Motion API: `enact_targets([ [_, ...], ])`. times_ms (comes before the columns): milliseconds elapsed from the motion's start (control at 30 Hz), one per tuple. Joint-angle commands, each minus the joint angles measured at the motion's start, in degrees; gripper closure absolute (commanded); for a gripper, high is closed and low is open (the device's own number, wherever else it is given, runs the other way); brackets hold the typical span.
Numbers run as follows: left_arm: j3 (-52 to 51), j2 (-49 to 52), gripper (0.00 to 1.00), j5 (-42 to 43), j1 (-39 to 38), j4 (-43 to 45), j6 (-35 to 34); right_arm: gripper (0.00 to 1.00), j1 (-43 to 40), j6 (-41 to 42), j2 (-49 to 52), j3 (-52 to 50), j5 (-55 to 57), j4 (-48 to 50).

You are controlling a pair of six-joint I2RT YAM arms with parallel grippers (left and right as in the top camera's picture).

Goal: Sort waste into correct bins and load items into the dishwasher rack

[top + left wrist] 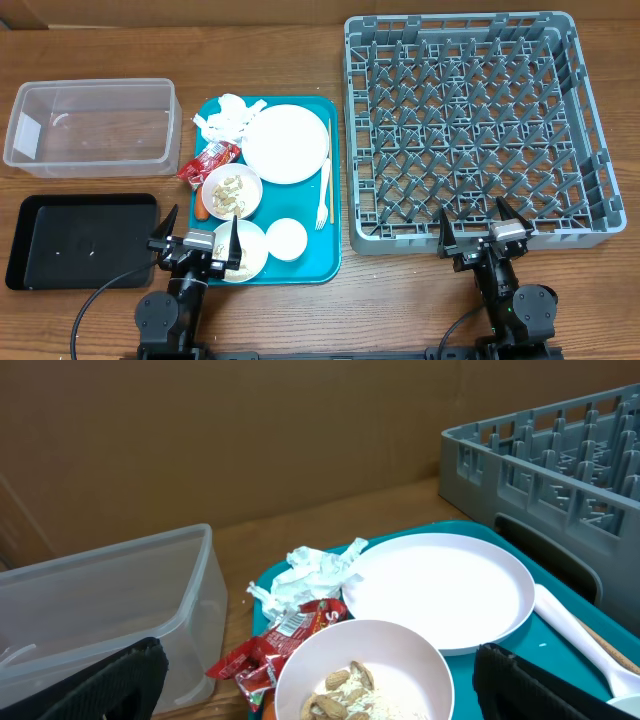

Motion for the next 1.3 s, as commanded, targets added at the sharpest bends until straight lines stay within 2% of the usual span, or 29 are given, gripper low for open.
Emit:
enact_targets([
  [0,-0.24,-0.22,0.00,-0.22,0.00,-0.11,0.85,0.00,-0.17,-0.20,-0.46,-0.61,-0.33,0.46],
  [200,-0.24,-0.22,0.00,-0.22,0.00,-0.11,0.85,0.00,-0.15,0.90,-0.46,-0.61,-3.06,1.11],
  [267,-0.24,-0.22,0.00,-0.22,0.00,-0.11,0.85,0.00,-0.15,2.93,-0.46,-0.61,-15.91,3.15],
  [333,-0.24,-0.22,0.00,-0.22,0.00,-0.11,0.85,0.00,-0.15,12.07,-0.46,-0.61,-38.23,3.43],
  [367,-0.24,-0.22,0.00,-0.22,0.00,-0.13,0.85,0.00,-0.15,15.19,-0.46,-0.61,-44.70,2.95],
  [433,-0.24,-0.22,0.00,-0.22,0.00,-0.11,0.85,0.00,-0.15,17.00,-0.46,-0.61,-49.62,4.96],
  [767,-0.24,-0.22,0.00,-0.22,0.00,-0.13,0.85,0.00,-0.17,29.40,-0.46,-0.48,-50.90,24.46],
  [900,-0.24,-0.22,0.00,-0.20,0.00,-0.11,0.85,0.00,-0.17,29.42,-0.46,2.45,-49.59,23.91],
  [1067,-0.24,-0.22,0.00,-0.22,0.00,-0.11,0.85,0.00,-0.17,26.80,-0.44,8.48,-40.65,17.09],
  [1267,-0.24,-0.22,0.00,-0.22,0.00,-0.13,0.85,0.00,-0.17,17.40,3.45,22.91,-22.14,-4.74],
])
